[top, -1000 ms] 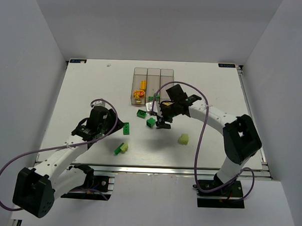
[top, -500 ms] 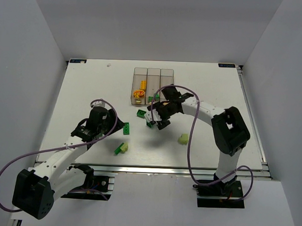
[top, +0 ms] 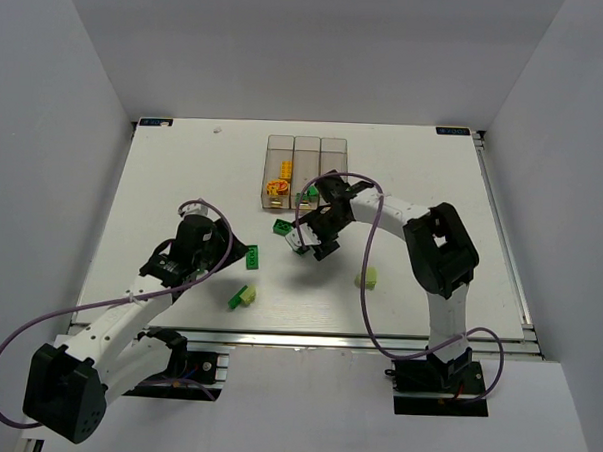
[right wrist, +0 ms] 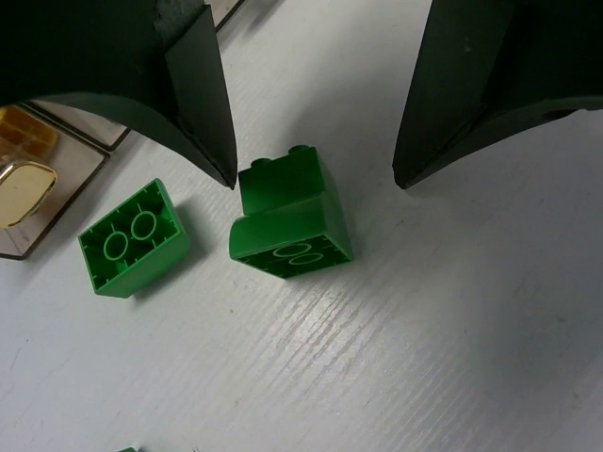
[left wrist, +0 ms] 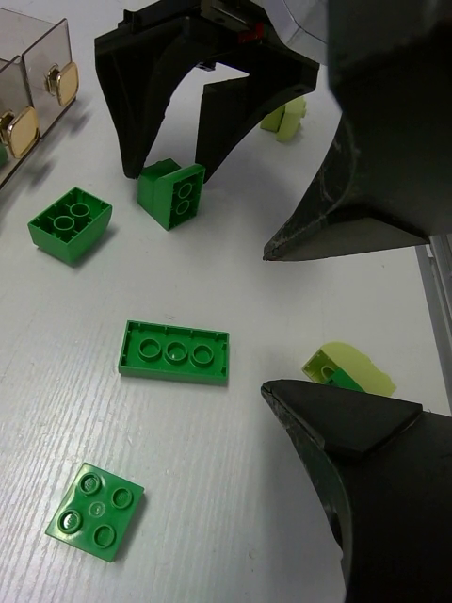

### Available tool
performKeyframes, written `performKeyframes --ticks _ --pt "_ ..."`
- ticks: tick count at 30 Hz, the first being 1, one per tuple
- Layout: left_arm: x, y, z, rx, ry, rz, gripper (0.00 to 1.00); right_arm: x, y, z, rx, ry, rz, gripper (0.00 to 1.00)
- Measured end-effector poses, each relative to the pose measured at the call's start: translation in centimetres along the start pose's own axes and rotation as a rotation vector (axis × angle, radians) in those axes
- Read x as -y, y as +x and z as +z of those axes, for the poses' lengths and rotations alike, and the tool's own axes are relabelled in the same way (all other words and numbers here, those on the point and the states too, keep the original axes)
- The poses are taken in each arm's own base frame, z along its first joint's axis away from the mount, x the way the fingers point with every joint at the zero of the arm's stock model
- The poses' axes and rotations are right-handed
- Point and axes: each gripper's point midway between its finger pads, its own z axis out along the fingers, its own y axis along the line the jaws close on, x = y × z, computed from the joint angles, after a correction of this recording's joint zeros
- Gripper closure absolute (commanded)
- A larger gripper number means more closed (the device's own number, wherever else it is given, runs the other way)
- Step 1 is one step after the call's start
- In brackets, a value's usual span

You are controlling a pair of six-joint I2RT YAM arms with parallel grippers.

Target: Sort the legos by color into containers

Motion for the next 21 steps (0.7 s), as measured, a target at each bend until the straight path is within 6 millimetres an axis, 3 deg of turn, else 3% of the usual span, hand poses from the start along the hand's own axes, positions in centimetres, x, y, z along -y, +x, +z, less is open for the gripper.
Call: performKeyframes --ticks 9,21 --pt "-0.2 0.2 0.2 -0.010 -0.010 0.001 0.37 0.3 -0.2 0.9 0.004 -0.029 -0.009 0.34" --pt "-0.2 0.2 0.2 -0.010 -0.010 0.000 0.37 0.0 -0.1 1.1 -0.007 -0.052 -0.006 0.49"
